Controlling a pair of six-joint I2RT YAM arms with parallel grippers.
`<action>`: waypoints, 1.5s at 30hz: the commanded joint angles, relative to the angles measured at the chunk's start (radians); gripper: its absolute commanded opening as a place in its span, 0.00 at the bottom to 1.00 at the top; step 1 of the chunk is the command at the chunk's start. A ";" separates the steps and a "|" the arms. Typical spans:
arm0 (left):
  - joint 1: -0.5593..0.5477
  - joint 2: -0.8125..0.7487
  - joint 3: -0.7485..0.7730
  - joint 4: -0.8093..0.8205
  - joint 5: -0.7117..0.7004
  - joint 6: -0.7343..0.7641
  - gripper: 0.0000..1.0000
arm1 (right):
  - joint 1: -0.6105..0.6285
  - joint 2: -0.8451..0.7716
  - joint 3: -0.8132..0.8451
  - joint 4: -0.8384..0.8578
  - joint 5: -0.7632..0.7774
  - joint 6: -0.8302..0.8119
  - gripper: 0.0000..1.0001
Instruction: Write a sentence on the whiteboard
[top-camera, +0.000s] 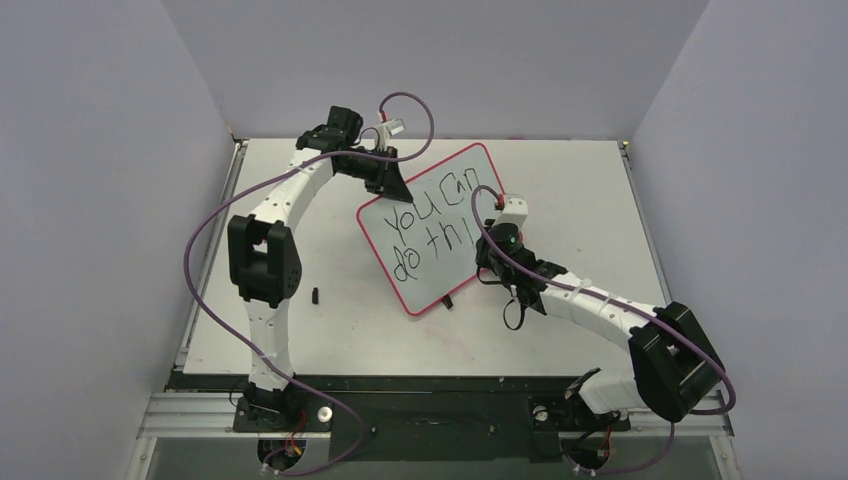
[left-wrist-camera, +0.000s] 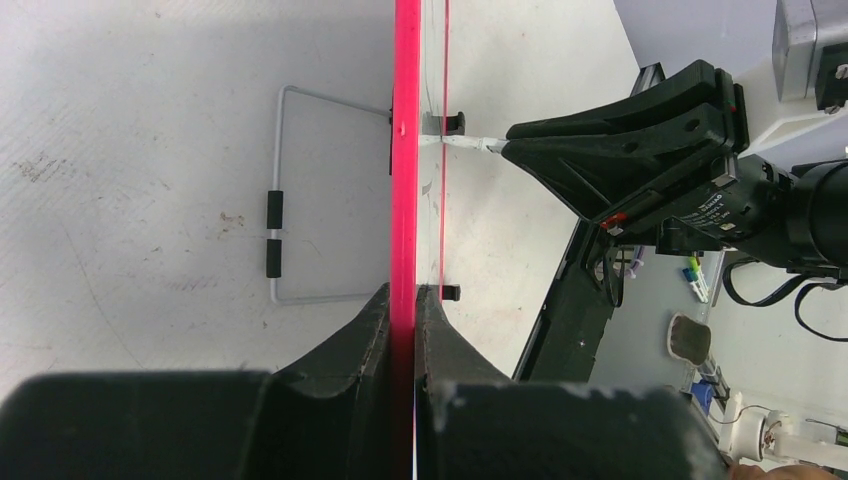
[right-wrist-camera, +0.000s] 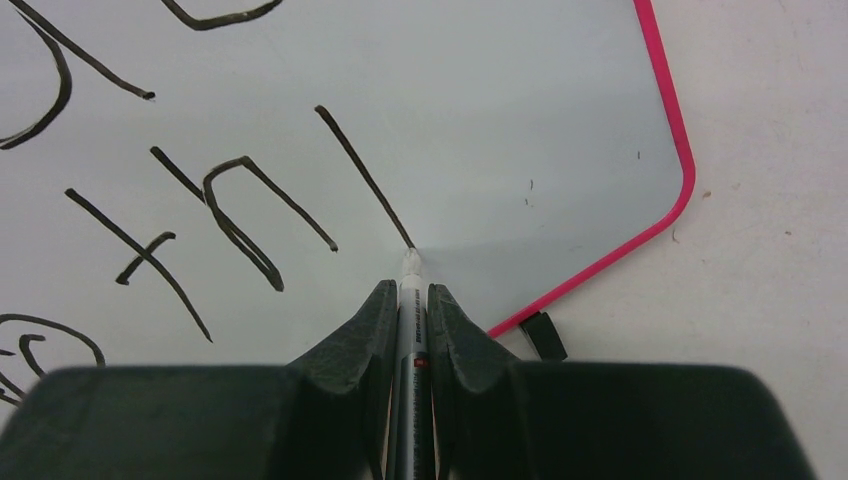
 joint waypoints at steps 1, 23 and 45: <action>-0.007 -0.034 0.040 0.006 -0.089 0.080 0.00 | 0.000 -0.059 -0.001 -0.031 -0.006 0.015 0.00; -0.008 -0.035 0.036 0.011 -0.085 0.079 0.00 | -0.004 0.088 0.320 -0.063 -0.028 -0.041 0.00; -0.008 -0.030 0.044 0.008 -0.086 0.080 0.00 | -0.057 0.129 0.272 -0.023 -0.043 -0.034 0.00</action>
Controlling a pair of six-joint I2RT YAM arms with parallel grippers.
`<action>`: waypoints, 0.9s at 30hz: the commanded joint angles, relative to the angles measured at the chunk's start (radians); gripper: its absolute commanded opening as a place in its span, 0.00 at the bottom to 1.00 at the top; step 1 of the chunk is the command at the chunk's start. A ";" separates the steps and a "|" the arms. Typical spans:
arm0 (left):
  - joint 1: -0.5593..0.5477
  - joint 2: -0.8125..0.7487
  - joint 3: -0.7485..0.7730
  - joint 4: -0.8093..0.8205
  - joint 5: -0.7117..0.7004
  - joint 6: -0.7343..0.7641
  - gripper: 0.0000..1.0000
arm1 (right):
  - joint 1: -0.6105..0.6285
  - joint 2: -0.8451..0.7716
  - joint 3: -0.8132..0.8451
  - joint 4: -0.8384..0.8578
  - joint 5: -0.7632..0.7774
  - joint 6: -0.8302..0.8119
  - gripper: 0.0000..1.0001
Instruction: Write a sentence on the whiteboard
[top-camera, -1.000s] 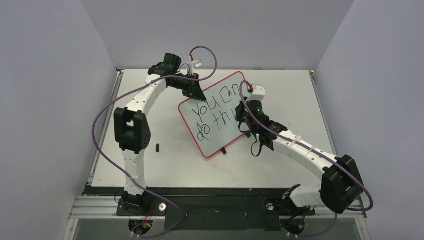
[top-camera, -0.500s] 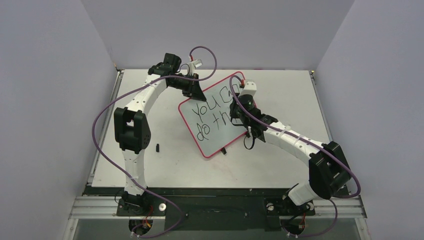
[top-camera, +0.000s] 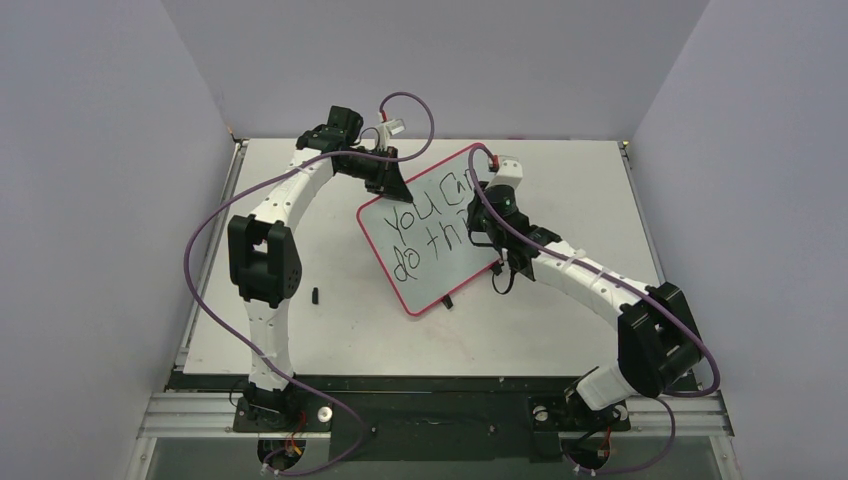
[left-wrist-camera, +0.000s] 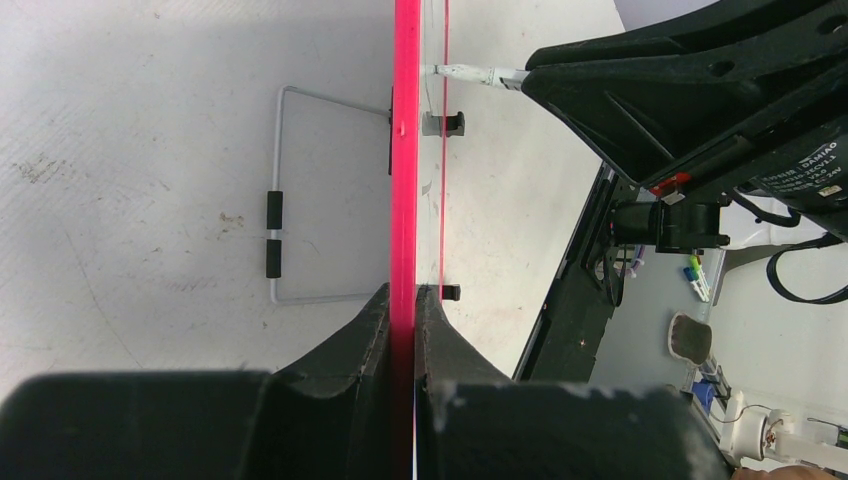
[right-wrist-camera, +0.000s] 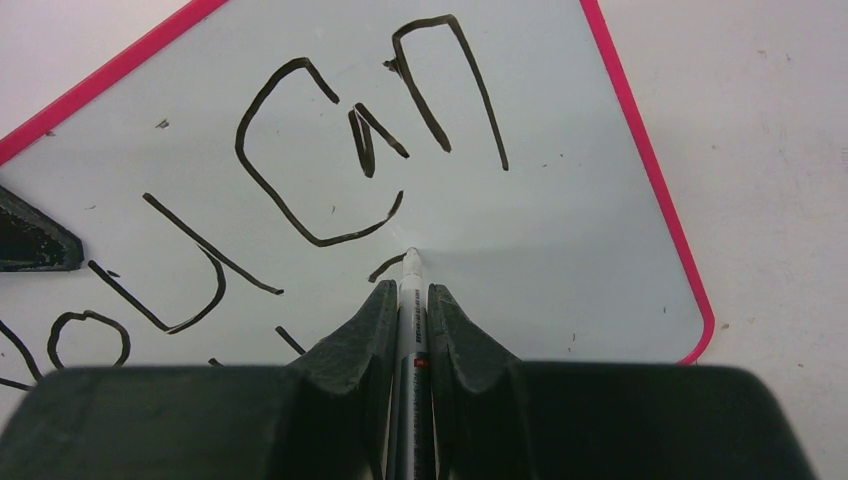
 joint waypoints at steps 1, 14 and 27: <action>-0.007 -0.028 0.041 0.009 -0.087 0.076 0.00 | -0.009 0.000 -0.008 0.047 -0.006 -0.003 0.00; -0.007 -0.030 0.041 0.009 -0.090 0.076 0.00 | -0.034 -0.108 -0.032 0.038 0.012 -0.009 0.00; -0.007 -0.041 0.037 0.009 -0.091 0.076 0.00 | -0.099 -0.076 -0.042 0.046 -0.013 -0.008 0.00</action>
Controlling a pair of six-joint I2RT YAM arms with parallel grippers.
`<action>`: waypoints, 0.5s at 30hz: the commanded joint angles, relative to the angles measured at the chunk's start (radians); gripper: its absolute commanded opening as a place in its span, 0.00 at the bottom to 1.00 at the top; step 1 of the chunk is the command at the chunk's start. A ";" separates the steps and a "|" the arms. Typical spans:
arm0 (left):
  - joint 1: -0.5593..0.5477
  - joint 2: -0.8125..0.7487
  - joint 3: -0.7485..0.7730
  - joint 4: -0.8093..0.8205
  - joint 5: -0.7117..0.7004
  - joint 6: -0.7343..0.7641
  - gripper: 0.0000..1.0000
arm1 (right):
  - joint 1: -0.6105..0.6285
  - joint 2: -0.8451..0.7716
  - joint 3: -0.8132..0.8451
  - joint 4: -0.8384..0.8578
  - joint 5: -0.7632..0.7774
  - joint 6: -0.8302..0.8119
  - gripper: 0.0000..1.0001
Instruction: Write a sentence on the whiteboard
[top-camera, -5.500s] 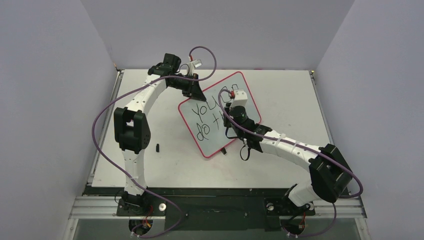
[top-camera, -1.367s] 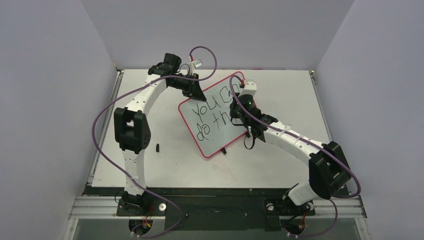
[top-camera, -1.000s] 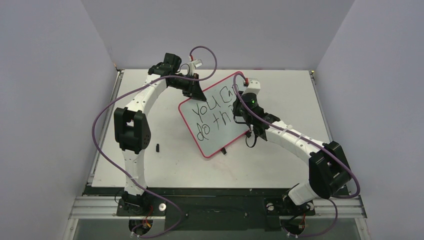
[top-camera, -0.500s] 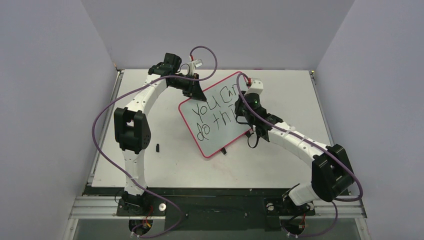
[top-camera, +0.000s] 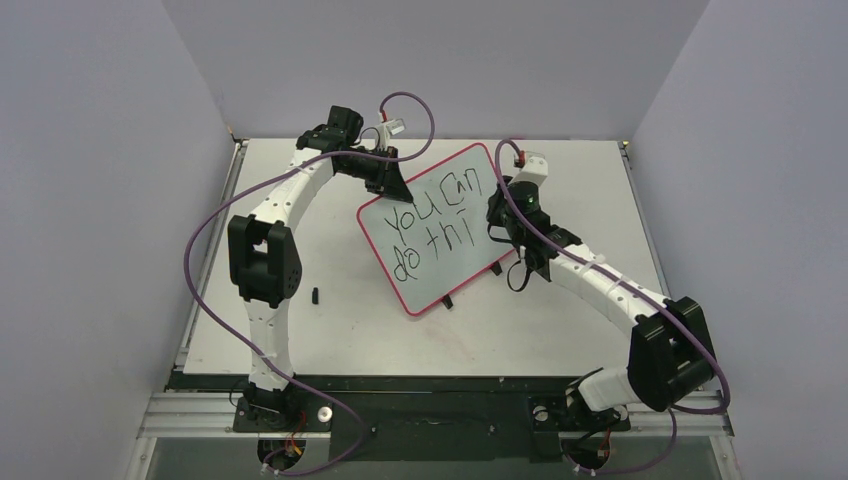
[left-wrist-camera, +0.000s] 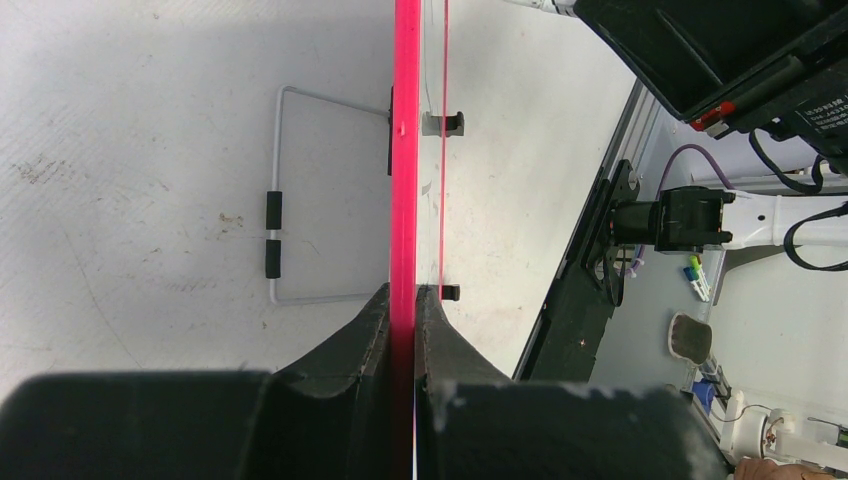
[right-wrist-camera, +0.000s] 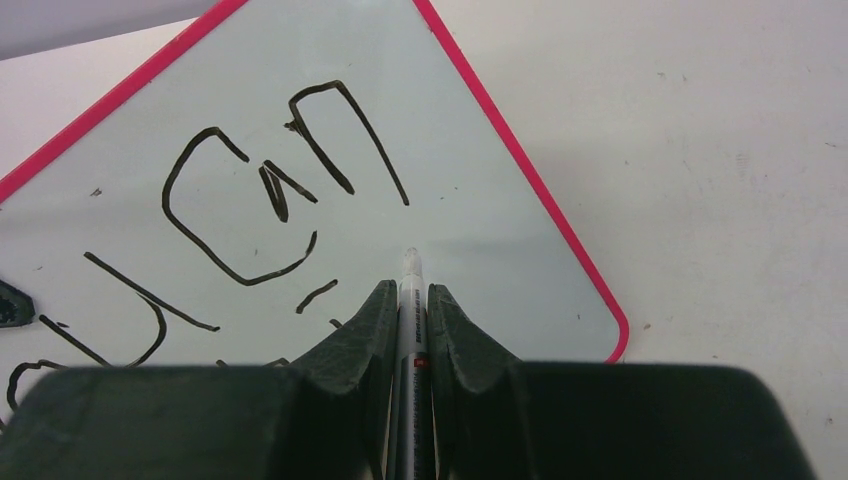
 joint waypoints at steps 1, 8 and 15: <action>-0.006 -0.042 0.035 0.009 -0.090 0.075 0.00 | -0.011 0.008 0.000 0.050 -0.015 -0.008 0.00; -0.006 -0.040 0.032 0.010 -0.090 0.076 0.00 | -0.014 0.051 0.015 0.062 -0.030 -0.009 0.00; -0.006 -0.041 0.032 0.009 -0.090 0.076 0.00 | -0.013 0.086 0.028 0.074 -0.051 -0.002 0.00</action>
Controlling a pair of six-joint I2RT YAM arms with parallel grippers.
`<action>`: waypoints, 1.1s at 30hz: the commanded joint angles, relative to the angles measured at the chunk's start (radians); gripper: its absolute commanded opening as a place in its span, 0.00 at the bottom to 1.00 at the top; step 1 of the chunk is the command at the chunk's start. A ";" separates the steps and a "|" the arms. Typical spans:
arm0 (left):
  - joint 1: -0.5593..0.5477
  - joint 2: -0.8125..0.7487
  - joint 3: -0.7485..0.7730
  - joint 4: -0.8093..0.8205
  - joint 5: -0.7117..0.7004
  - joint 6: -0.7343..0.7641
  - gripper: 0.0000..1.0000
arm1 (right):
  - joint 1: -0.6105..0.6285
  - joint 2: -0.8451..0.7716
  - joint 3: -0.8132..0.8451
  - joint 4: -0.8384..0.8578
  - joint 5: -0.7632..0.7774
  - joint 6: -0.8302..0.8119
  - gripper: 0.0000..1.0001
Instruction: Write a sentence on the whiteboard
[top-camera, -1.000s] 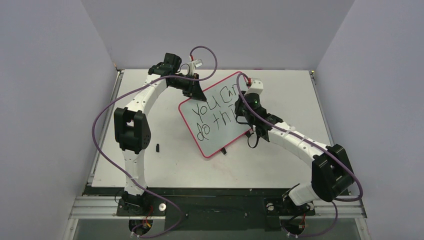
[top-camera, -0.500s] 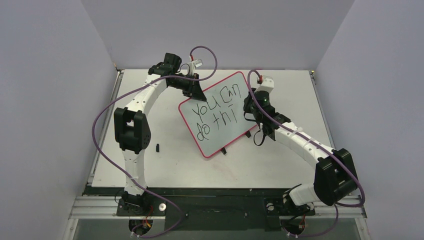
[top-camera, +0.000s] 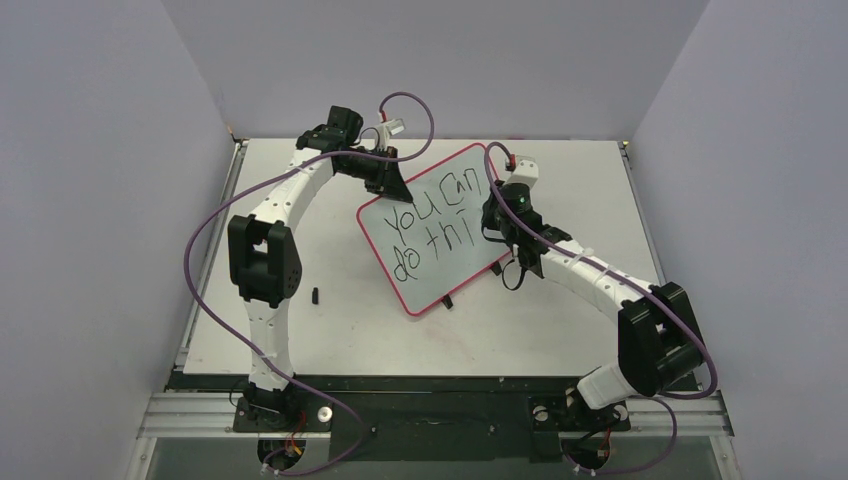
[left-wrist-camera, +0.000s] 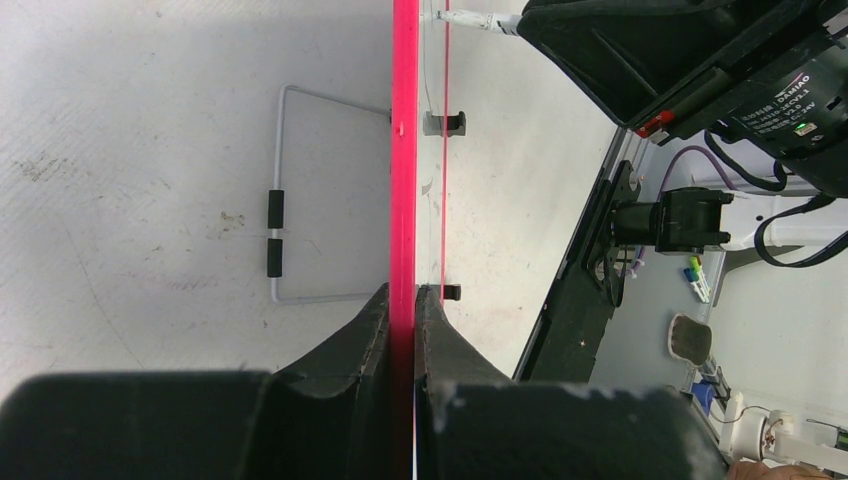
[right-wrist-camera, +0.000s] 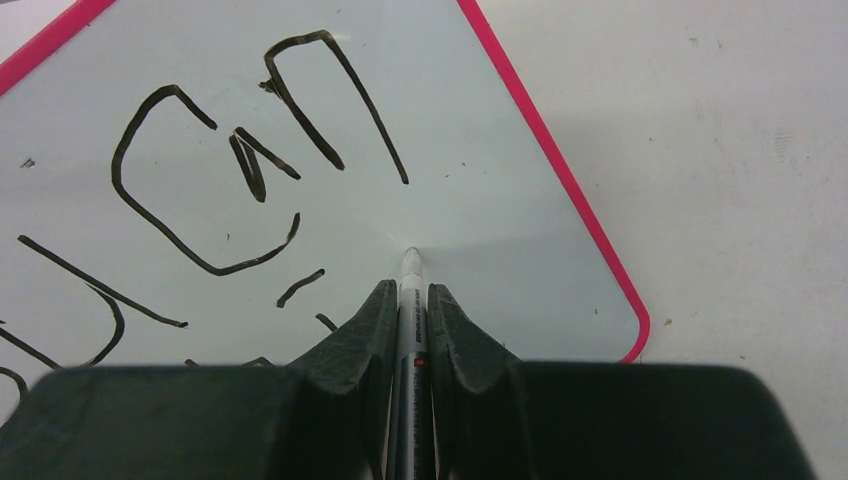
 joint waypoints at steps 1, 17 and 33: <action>-0.006 -0.040 0.032 0.011 -0.089 0.076 0.00 | -0.007 0.013 0.028 0.055 -0.024 -0.001 0.00; -0.006 -0.038 0.036 0.011 -0.087 0.075 0.00 | 0.056 0.007 -0.007 0.066 -0.040 0.021 0.00; -0.006 -0.044 0.036 0.011 -0.087 0.075 0.00 | 0.059 -0.070 -0.120 0.066 -0.001 0.035 0.00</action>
